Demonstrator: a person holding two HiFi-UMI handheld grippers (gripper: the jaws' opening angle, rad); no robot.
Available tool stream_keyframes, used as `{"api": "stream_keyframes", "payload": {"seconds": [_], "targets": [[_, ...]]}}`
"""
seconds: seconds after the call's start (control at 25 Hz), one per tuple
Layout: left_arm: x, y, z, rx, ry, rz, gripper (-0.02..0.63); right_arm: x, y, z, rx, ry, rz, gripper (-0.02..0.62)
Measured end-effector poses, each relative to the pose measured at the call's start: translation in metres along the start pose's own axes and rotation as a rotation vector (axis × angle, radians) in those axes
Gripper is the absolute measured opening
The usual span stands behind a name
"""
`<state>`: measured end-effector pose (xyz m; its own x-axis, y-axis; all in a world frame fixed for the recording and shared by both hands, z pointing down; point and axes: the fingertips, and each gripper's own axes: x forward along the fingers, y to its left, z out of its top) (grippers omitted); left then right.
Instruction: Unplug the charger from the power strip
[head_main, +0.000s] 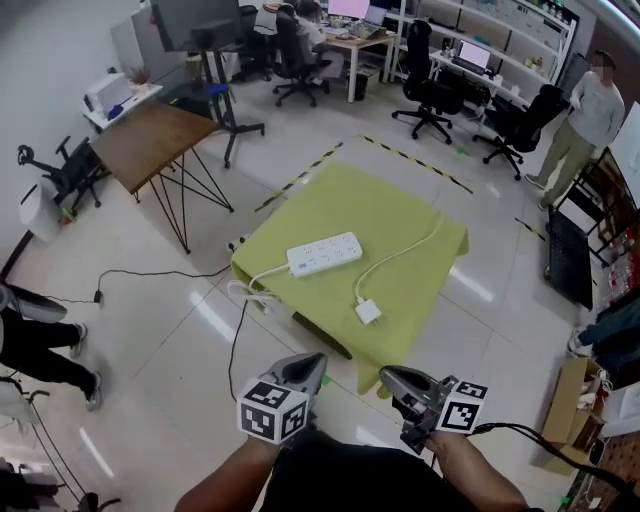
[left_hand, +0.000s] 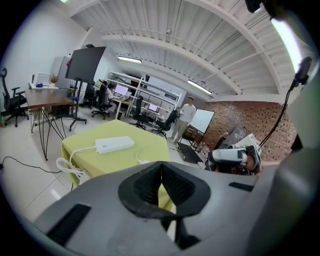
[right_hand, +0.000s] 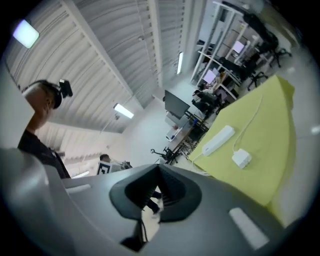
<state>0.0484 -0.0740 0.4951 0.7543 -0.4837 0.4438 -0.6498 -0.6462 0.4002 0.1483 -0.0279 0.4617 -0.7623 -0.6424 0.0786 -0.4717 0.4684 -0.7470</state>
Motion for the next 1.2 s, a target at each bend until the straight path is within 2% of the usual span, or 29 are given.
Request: {"api": "stream_keyframes", "payload": {"seconds": [0.12,0.24,0.44,0.64,0.96,1.2], "targets": [[-0.009,-0.048,-0.020,-0.013,-0.035,0.031,0.007,-0.044,0.004,-0.016,-0.206,0.110,-0.104,0.000],[-0.024,-0.095,-0.048,-0.014,-0.040,0.054,0.008,-0.090,0.004,-0.030,-0.309,0.151,-0.169,0.000],[-0.050,-0.137,-0.090,-0.064,-0.004,0.114,0.008,-0.138,0.017,-0.049,-0.355,0.173,-0.157,0.000],[-0.067,-0.144,-0.093,-0.100,-0.007,0.146,0.007,-0.154,0.034,-0.045,-0.441,0.161,-0.139,0.000],[-0.070,-0.159,-0.077,-0.030,0.016,0.072,0.007,-0.158,0.056,-0.041,-0.445,0.094,-0.199,0.000],[-0.087,-0.151,-0.079,-0.013,0.010,0.045,0.007,-0.148,0.075,-0.054,-0.432,0.078,-0.211,0.000]]}}
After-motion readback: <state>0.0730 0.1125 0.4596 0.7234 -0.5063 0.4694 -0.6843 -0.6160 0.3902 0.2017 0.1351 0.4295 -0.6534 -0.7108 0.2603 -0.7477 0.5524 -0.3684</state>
